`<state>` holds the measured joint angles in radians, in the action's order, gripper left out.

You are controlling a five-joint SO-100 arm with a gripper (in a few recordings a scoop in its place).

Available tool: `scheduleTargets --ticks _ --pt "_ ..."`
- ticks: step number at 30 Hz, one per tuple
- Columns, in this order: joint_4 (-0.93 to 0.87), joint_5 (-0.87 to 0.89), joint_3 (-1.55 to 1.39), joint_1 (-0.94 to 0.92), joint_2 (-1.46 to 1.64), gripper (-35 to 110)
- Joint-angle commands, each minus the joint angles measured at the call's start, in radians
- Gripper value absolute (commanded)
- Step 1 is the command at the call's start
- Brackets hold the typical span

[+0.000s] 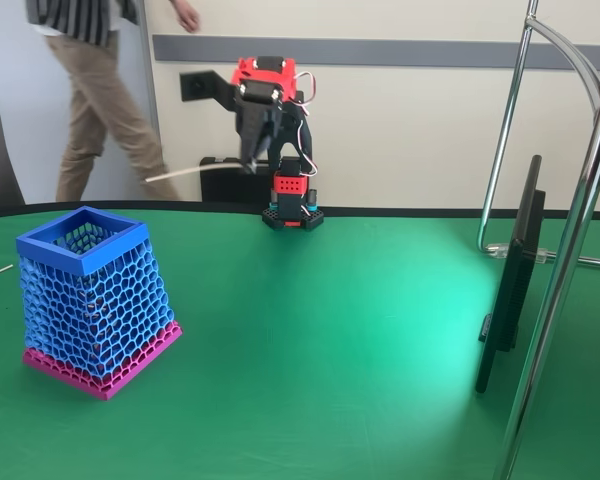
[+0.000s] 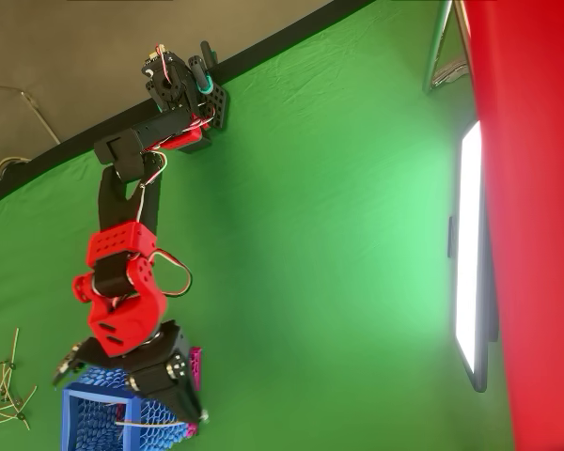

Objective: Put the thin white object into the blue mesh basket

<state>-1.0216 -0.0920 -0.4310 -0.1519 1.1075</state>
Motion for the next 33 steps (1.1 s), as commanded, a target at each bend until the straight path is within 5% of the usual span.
scheduleTargets --ticks 1,24,33 --pt "0.040 0.049 0.074 -0.055 -0.018 1" --pt "0.187 0.676 -0.008 -0.339 -0.173 3" --pt "0.259 0.876 -0.345 -0.362 -0.009 30"
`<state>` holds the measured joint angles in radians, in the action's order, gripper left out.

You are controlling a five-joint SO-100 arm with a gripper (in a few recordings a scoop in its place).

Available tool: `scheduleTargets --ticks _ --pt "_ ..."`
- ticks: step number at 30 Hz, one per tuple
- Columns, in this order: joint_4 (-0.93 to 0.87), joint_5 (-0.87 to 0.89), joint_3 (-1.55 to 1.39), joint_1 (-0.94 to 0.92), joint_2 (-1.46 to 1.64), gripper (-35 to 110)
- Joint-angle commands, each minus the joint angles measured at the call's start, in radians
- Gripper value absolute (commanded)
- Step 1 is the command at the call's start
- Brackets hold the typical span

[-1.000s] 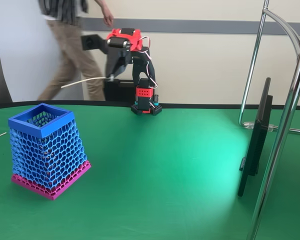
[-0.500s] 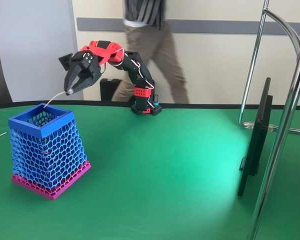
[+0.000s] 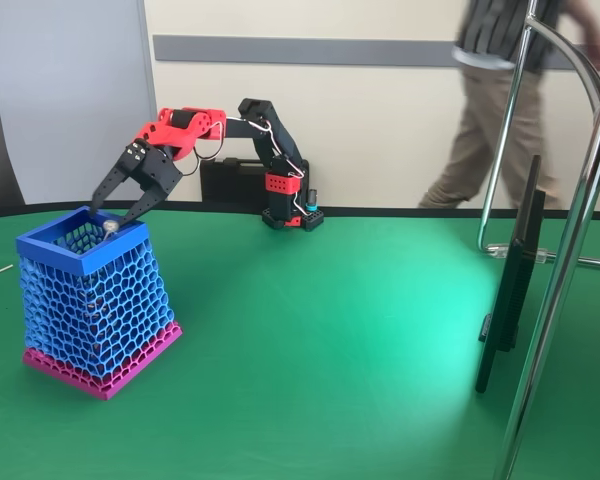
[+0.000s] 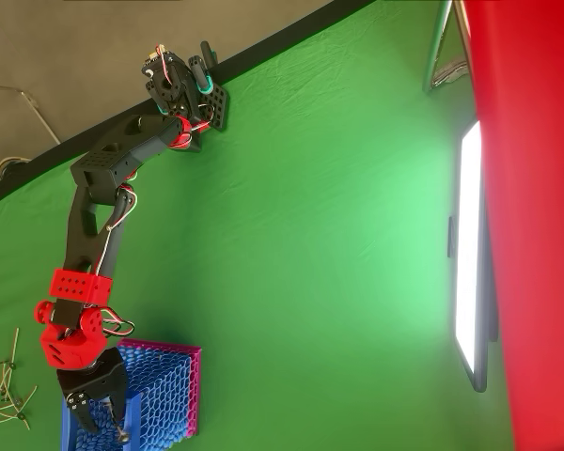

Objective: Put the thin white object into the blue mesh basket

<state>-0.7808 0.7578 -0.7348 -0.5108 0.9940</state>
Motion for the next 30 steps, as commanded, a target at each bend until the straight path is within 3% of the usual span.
scheduleTargets --ticks 1,9,16,24,30 --pt "0.020 0.028 -0.066 -0.003 0.123 30" --pt "-0.060 0.009 -0.043 0.034 0.210 30" --pt "-0.110 -0.109 -0.130 0.158 0.399 15" --pt "-0.009 -0.518 -0.689 0.399 0.799 1" --pt "0.025 -0.673 -1.111 0.486 1.127 0"
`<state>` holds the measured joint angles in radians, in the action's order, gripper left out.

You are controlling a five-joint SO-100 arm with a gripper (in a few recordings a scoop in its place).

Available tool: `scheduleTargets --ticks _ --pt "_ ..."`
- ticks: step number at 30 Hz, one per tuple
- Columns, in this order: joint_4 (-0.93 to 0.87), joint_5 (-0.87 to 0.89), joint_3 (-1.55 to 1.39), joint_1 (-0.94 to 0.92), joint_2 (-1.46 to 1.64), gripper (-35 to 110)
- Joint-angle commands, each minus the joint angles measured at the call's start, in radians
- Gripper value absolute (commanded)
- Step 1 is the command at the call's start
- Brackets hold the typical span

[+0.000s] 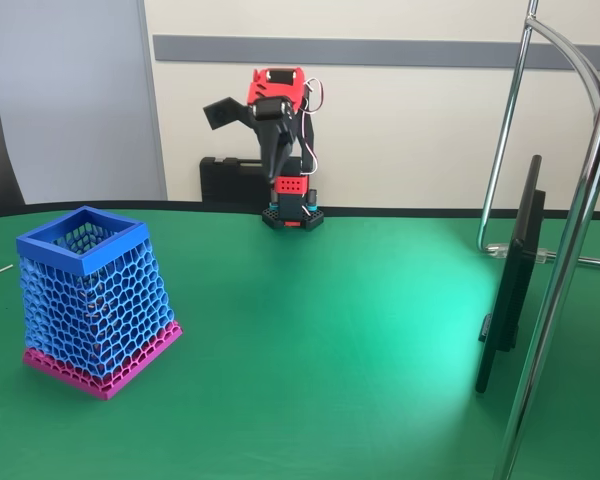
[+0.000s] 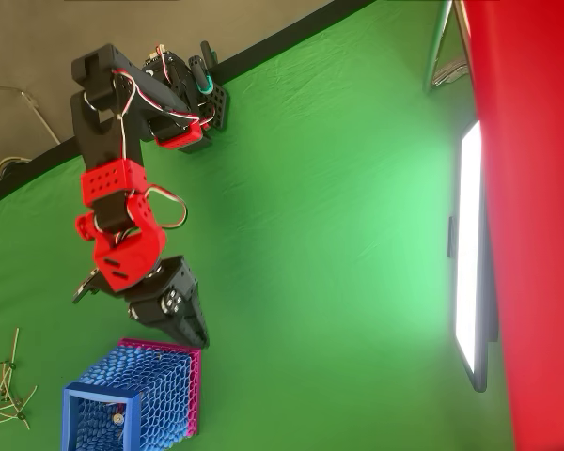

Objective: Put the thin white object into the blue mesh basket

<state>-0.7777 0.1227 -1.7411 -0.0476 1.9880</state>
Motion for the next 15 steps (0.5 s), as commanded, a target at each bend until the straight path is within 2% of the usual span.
scheduleTargets --ticks 1,8,15 --pt "0.021 -0.058 -0.166 0.031 0.186 0" --pt "0.029 -0.164 -0.638 0.067 0.607 0" --pt "-0.069 -0.201 -0.954 0.072 0.931 0"
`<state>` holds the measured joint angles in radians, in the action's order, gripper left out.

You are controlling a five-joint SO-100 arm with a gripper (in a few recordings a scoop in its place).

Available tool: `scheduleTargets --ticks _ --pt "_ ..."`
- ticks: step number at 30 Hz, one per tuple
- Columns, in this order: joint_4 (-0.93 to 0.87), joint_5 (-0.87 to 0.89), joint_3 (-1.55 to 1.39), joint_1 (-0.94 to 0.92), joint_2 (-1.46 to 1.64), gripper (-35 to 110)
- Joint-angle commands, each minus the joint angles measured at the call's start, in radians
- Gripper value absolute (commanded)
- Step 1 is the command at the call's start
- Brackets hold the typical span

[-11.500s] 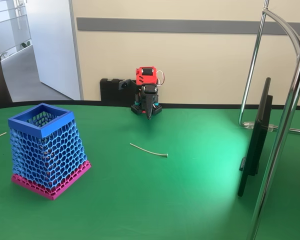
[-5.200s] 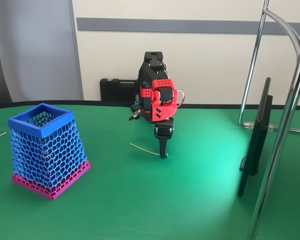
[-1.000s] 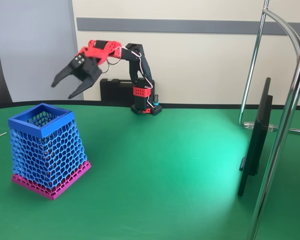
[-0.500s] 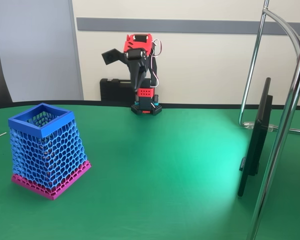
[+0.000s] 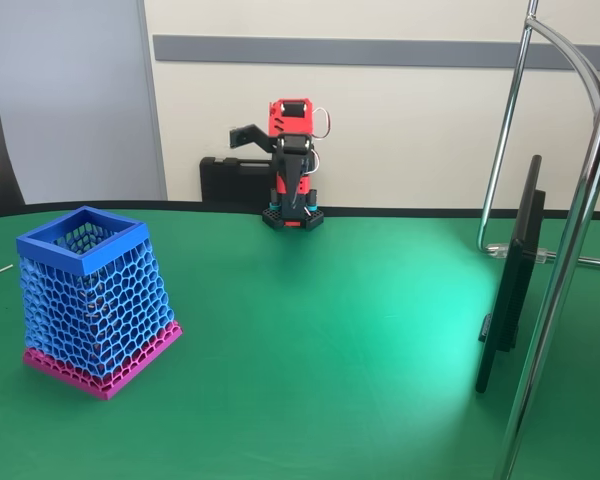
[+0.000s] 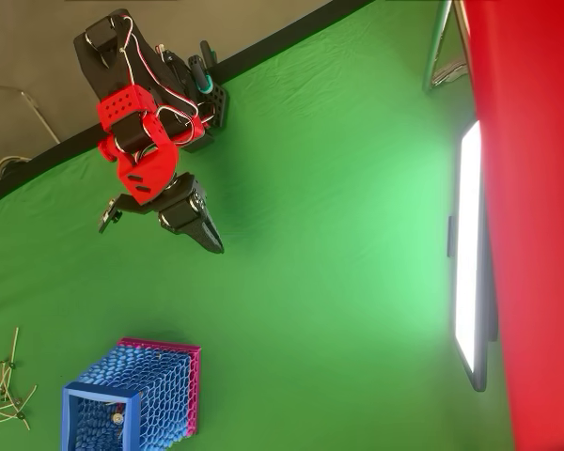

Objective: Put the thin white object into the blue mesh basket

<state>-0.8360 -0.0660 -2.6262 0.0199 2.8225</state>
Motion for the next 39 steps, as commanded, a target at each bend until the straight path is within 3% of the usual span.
scheduleTargets --ticks 1,13,39 --pt "-0.015 -0.020 -0.115 0.005 0.146 0" --pt "-0.087 -0.046 -0.431 -0.006 0.488 0" --pt "-0.078 -0.032 -0.442 -0.009 0.502 1"
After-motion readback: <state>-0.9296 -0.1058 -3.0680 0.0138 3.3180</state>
